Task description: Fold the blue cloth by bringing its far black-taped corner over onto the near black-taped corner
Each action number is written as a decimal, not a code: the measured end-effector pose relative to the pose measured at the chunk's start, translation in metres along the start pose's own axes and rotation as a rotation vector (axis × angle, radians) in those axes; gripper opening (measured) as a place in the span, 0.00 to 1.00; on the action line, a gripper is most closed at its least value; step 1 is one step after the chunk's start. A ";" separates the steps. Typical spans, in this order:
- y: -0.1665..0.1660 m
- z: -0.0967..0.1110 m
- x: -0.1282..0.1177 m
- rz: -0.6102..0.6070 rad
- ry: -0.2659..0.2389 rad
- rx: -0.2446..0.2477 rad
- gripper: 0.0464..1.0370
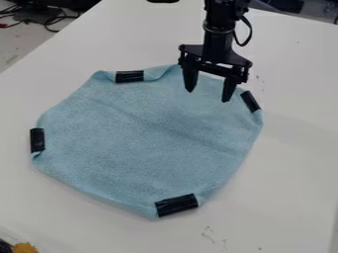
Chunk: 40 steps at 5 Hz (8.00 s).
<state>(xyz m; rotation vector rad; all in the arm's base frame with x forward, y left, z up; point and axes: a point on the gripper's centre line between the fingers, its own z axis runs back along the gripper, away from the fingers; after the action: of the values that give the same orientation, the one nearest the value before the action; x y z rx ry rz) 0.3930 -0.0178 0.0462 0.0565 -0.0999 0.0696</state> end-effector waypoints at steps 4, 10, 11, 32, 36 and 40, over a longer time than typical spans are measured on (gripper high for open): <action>0.044 -0.023 0.006 0.157 -0.022 -0.050 0.96; 0.132 -0.035 0.009 0.202 0.054 -0.032 0.96; 0.131 -0.037 0.008 0.215 0.044 -0.035 0.91; 0.102 0.038 0.029 0.143 -0.118 0.161 0.01; 0.014 0.045 -0.123 0.398 -0.003 0.001 0.01; -0.026 0.027 -0.154 0.335 0.072 -0.014 0.47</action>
<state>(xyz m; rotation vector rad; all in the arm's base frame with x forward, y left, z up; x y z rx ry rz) 0.2390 -0.0558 0.0559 0.0225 -0.0374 0.4048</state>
